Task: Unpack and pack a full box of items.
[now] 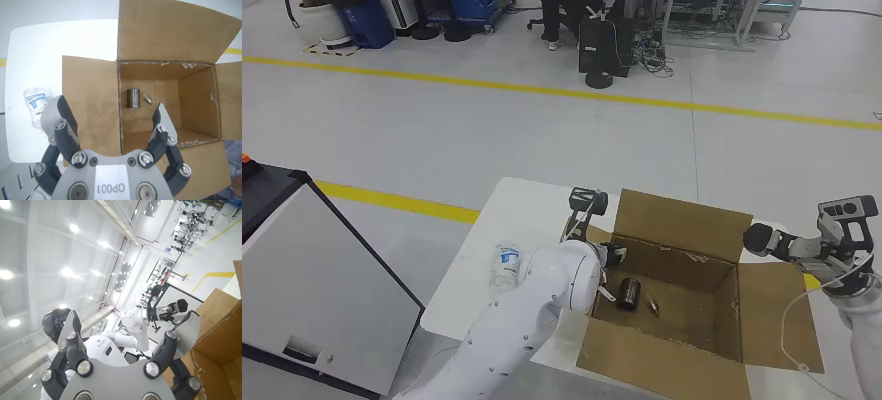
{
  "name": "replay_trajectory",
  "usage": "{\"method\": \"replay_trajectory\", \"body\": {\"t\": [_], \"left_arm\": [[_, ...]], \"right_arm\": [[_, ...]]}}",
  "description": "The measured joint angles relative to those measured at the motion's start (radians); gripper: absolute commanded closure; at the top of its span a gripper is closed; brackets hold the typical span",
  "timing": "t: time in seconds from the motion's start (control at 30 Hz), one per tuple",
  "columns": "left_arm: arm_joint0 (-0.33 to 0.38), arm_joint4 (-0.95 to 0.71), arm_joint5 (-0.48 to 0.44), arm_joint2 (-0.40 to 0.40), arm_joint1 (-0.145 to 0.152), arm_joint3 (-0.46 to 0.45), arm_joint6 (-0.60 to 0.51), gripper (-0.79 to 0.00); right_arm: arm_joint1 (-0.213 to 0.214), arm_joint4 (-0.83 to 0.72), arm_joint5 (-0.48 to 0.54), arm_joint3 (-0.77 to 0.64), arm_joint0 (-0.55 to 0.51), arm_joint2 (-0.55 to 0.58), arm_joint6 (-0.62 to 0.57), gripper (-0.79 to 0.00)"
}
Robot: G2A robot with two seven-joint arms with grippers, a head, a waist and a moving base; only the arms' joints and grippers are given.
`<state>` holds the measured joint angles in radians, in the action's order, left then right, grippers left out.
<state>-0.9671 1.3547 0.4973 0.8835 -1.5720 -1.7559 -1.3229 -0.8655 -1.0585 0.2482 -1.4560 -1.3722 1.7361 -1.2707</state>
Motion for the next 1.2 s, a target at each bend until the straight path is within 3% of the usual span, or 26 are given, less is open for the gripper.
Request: {"method": "replay_trajectory", "body": {"t": [0.23,0.5,0.67,0.9,1.2], "left_arm": [[-0.016,-0.005,-0.024,0.137,0.015,-0.037,-0.011,-0.785],[-0.100,-0.109,-0.093,0.404,0.038,-0.110,-0.093,-0.785],[-0.120,-0.215,-0.124,0.547,0.047,-0.094,-0.124,-0.785],[-0.114,-0.259,-0.141,0.642,0.061,0.003,-0.141,-0.785],[-0.113,-0.179,-0.159,0.648,0.071,0.026,-0.159,-0.785]], "right_arm": [[0.000,0.000,0.000,0.000,0.000,0.000,0.000,-0.785],[0.000,0.000,0.000,0.000,0.000,0.000,0.000,-0.785],[0.000,0.000,0.000,0.000,0.000,0.000,0.000,-0.785],[0.000,0.000,0.000,0.000,0.000,0.000,0.000,-0.785],[0.000,0.000,0.000,0.000,0.000,0.000,0.000,-0.785]]}}
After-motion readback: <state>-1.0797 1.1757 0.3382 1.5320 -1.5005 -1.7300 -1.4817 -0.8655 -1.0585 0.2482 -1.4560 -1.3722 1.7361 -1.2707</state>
